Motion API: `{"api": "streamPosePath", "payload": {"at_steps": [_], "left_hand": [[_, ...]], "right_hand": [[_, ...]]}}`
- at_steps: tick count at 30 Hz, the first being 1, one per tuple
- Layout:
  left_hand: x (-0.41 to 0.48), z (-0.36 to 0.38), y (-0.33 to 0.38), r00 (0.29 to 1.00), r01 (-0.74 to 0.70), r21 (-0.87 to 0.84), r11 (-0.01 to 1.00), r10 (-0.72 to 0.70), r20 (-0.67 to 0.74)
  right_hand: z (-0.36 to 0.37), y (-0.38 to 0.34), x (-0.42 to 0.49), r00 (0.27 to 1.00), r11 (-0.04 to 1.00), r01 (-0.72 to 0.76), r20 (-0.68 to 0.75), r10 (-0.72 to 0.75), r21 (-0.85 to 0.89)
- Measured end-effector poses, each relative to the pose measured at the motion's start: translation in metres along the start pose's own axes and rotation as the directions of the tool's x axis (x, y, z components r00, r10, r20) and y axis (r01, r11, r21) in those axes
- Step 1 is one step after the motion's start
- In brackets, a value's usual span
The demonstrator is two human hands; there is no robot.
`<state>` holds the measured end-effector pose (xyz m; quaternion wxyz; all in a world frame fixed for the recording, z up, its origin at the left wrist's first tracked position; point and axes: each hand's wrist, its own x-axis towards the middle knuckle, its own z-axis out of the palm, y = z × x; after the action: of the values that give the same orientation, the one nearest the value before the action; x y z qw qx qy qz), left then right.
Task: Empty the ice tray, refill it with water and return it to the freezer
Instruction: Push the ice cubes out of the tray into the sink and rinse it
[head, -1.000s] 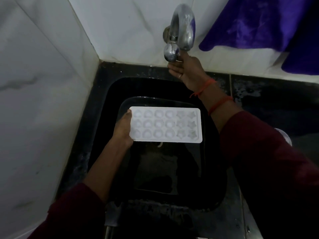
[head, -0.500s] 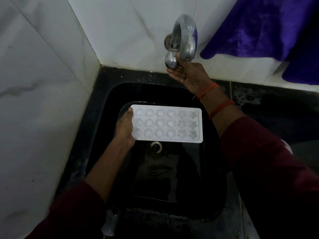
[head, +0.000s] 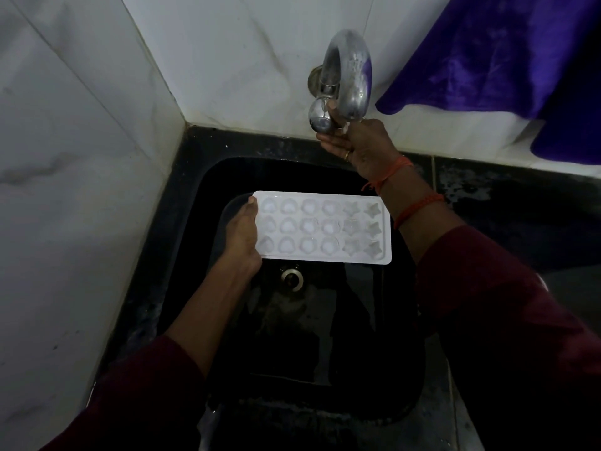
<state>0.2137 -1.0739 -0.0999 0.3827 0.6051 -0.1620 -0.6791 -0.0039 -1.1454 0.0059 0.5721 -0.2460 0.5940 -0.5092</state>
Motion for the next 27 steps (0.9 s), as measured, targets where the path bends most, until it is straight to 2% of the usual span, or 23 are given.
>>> {"api": "streamPosePath", "payload": {"at_steps": [6, 9, 10, 12, 14, 17, 19, 21, 27], "left_hand": [[0.008, 0.005, 0.003, 1.000, 0.004, -0.012, 1.000, -0.004, 0.002], [0.009, 0.007, 0.003, 1.000, 0.016, -0.037, 0.999, -0.016, -0.002], [0.009, 0.009, 0.003, 1.000, 0.020, -0.041, 0.999, -0.020, 0.000], [0.012, 0.012, 0.004, 1.000, 0.026, -0.010, 1.000, -0.026, 0.000], [0.021, 0.014, 0.004, 0.999, 0.039, 0.041, 0.998, -0.039, 0.007], [0.018, 0.022, 0.005, 1.000, 0.017, -0.016, 1.000, -0.017, 0.019], [0.014, 0.027, 0.004, 0.999, 0.006, -0.067, 0.998, -0.003, 0.050], [0.011, 0.032, 0.004, 0.998, 0.009, -0.092, 0.996, -0.003, 0.068], [0.000, 0.062, 0.001, 0.987, 0.090, -0.124, 0.988, -0.072, 0.147]], "right_hand": [[0.002, 0.001, -0.003, 0.997, 0.997, 0.035, -0.065, -0.040, -0.071], [0.006, 0.016, -0.008, 0.981, 0.941, 0.142, -0.085, -0.176, -0.308], [0.007, 0.025, -0.012, 0.964, 0.875, 0.192, -0.079, -0.252, -0.445], [0.006, 0.046, -0.027, 0.907, 0.663, 0.312, 0.005, -0.422, -0.681], [-0.001, 0.064, -0.040, 0.831, 0.443, 0.393, 0.105, -0.547, -0.806], [-0.018, 0.080, -0.048, 0.718, 0.107, 0.325, 0.172, -0.674, -0.940], [-0.032, 0.080, -0.052, 0.686, -0.058, 0.229, 0.203, -0.698, -0.972], [-0.046, 0.075, -0.060, 0.669, -0.126, 0.164, 0.204, -0.714, -0.978], [-0.065, 0.061, -0.075, 0.645, -0.156, 0.100, 0.183, -0.742, -0.983]]}}
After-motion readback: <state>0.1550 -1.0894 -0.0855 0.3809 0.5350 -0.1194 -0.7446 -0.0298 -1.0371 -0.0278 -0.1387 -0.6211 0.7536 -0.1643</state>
